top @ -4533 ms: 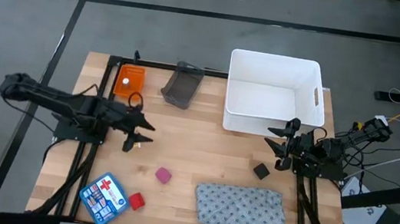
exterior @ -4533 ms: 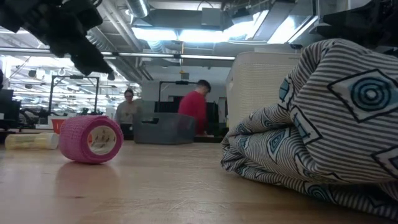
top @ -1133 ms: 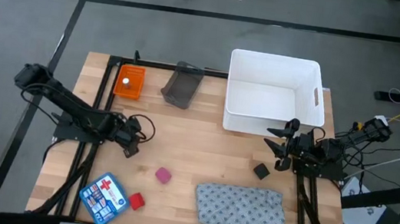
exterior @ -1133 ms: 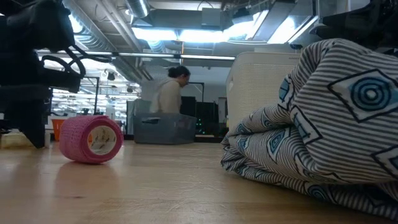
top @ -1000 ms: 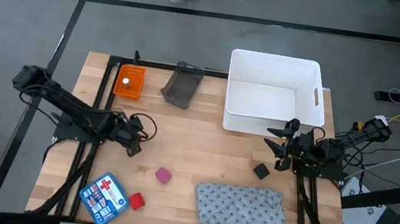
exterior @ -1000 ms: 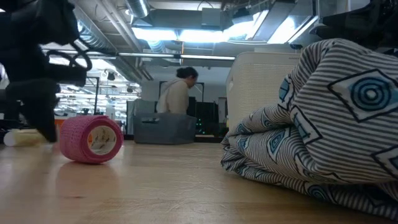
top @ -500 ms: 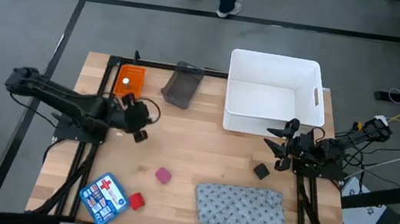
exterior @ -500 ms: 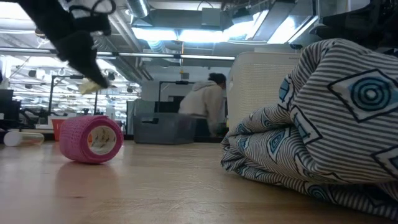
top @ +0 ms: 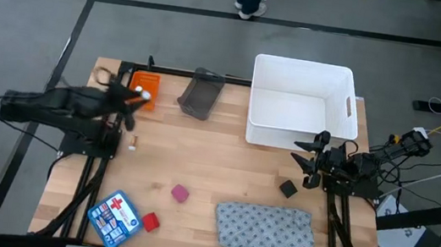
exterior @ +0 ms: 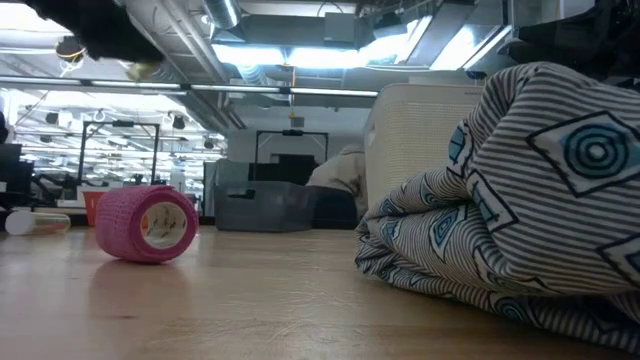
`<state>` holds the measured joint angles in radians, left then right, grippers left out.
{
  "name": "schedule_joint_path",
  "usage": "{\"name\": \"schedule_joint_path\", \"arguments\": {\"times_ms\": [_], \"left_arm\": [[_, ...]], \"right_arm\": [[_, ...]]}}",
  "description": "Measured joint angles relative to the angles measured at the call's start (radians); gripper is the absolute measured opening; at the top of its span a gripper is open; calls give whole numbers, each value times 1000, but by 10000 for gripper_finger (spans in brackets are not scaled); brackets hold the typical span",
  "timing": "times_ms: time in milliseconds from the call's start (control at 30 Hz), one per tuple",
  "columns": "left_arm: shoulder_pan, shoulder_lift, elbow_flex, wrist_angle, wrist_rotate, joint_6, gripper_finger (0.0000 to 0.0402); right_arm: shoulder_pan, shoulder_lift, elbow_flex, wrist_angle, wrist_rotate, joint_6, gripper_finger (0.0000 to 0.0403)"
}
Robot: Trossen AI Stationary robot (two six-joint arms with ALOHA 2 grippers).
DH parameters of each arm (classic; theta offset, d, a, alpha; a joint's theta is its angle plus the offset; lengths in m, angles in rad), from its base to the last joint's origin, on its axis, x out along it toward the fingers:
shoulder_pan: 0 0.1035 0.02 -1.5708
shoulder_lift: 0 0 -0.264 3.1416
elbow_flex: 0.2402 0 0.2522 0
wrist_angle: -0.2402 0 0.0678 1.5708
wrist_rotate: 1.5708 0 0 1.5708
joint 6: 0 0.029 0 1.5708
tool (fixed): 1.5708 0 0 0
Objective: Pick & place medical supplies in basket/bin
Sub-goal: Put the bottom yellow pill bottle into the orange bin
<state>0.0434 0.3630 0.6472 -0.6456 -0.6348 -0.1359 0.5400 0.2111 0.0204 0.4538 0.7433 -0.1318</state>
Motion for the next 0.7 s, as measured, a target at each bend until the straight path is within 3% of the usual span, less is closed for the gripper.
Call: {"name": "schedule_joint_path", "arguments": {"times_ms": [300, 700], "left_arm": [[39, -175, -61, 15, -102, 63, 102], [135, -186, -246, 294, -191, 133, 102]], "right_arm": [[0, 0, 0, 0, 0, 0, 187], [0, 0, 0, 0, 0, -6, 187]]}}
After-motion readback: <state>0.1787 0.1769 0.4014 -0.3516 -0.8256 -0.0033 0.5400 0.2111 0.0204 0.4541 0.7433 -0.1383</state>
